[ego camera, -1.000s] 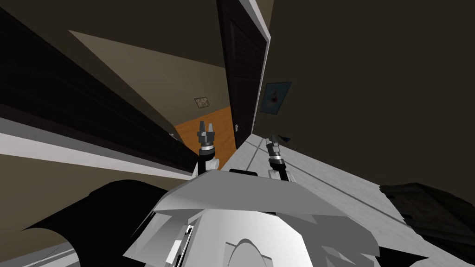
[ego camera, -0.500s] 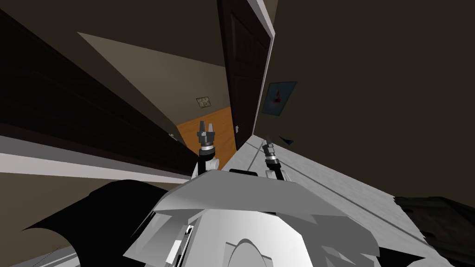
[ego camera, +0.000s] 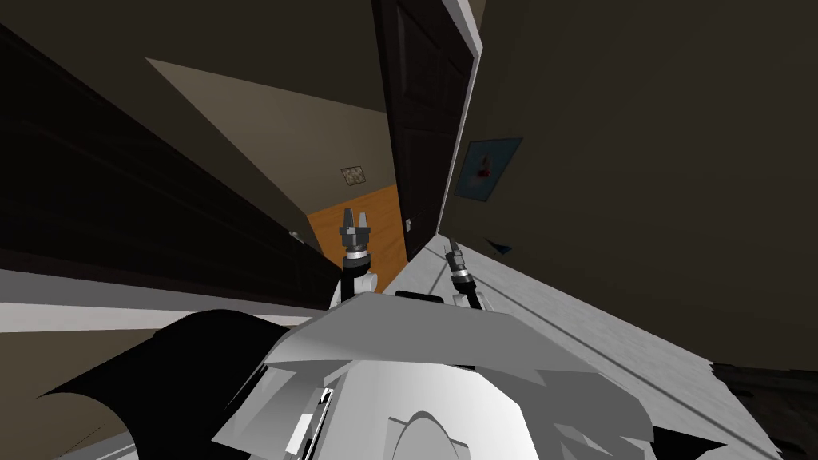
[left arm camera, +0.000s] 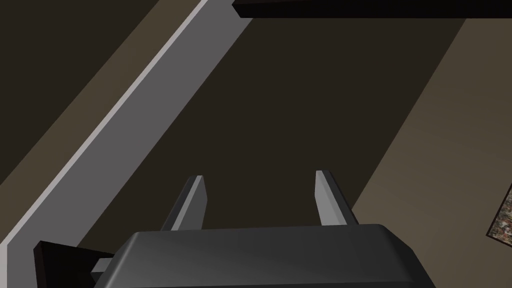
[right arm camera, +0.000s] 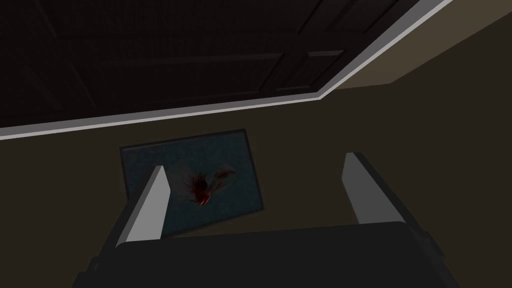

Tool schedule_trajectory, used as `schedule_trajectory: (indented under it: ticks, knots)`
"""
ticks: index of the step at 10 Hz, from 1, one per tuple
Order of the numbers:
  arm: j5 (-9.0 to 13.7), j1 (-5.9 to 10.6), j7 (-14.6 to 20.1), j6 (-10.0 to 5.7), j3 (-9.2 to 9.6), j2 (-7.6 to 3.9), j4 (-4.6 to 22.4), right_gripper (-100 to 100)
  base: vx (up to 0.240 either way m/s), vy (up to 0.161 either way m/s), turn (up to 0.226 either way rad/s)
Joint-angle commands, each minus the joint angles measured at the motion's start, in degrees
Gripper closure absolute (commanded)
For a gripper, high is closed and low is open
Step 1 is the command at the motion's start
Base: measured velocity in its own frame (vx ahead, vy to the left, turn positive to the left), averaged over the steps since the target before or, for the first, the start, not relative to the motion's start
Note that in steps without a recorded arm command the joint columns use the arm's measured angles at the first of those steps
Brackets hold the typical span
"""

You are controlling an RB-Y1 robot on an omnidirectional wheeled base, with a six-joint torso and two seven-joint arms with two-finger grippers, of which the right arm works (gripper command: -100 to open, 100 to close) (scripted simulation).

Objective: Push the door open

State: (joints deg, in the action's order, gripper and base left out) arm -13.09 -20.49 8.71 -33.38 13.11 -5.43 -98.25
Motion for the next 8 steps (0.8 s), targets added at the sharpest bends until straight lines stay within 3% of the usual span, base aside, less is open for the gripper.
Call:
schedule_trajectory:
  ticks: [1,7,8]
  knots:
    - [-0.4,0.60,0.4,-0.61,0.75,-0.13,1.9,-100,0.106,-0.034,0.052]
    - [-2.0,2.81,1.9,-2.40,3.67,-0.39,8.7,-100,0.096,-0.031,0.061]
    - [-2.5,3.55,2.4,-3.00,4.64,-0.44,11.0,-100,0.117,-0.052,0.090]
